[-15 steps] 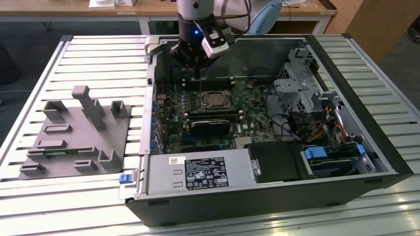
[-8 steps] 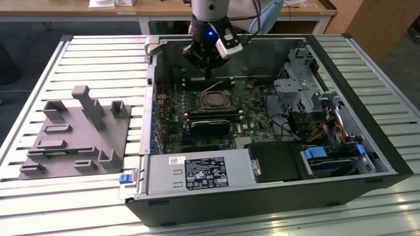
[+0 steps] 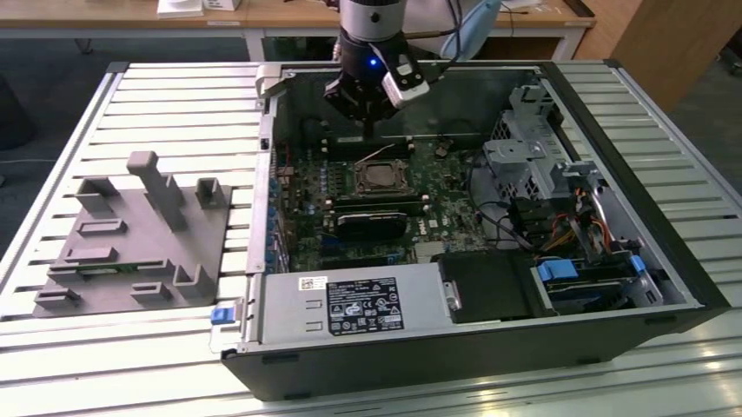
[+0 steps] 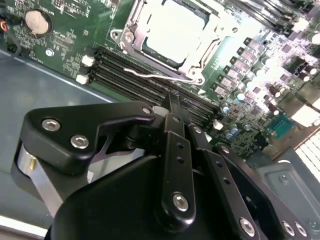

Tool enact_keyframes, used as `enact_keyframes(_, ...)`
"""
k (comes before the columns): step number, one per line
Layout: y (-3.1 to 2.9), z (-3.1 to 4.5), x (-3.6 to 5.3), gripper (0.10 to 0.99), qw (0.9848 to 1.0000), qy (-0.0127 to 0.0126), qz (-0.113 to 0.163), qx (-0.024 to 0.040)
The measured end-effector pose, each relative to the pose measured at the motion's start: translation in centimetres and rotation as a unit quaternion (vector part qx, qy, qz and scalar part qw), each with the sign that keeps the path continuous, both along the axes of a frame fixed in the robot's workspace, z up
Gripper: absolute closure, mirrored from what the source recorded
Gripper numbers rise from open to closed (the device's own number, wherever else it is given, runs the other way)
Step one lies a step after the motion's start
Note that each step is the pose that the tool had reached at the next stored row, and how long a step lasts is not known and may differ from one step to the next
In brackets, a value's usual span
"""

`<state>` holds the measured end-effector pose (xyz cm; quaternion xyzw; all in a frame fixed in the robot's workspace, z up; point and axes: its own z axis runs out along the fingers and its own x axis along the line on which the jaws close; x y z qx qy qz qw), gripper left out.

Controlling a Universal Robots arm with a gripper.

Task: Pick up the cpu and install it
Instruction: 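Install the first cpu locking lever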

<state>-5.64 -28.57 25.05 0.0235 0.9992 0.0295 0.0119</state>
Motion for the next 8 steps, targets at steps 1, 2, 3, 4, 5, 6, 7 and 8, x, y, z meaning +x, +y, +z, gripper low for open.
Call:
enact_keyframes(1,0.0,-0.08,0.07,0.98,1.0,0.0,0.0,0.0)
enact_keyframes(2,0.0,-0.19,0.15,0.98,1.0,0.0,0.0,0.0)
enact_keyframes(3,0.0,-0.32,0.26,0.98,1.0,0.0,0.0,0.0)
enact_keyframes(4,0.0,-0.47,0.36,0.98,1.0,0.0,0.0,0.0)
enact_keyframes(5,0.0,-0.67,0.49,0.98,1.0,0.0,0.0,0.0)
enact_keyframes(6,0.0,-0.85,0.61,0.98,1.0,0.0,0.0,-0.0001)
enact_keyframes(7,0.0,-1.03,0.7,0.98,1.0,0.0,0.0,-0.0002)
enact_keyframes(8,0.0,-1.22,0.76,0.98,1.0,0.0,0.0,-0.0003)
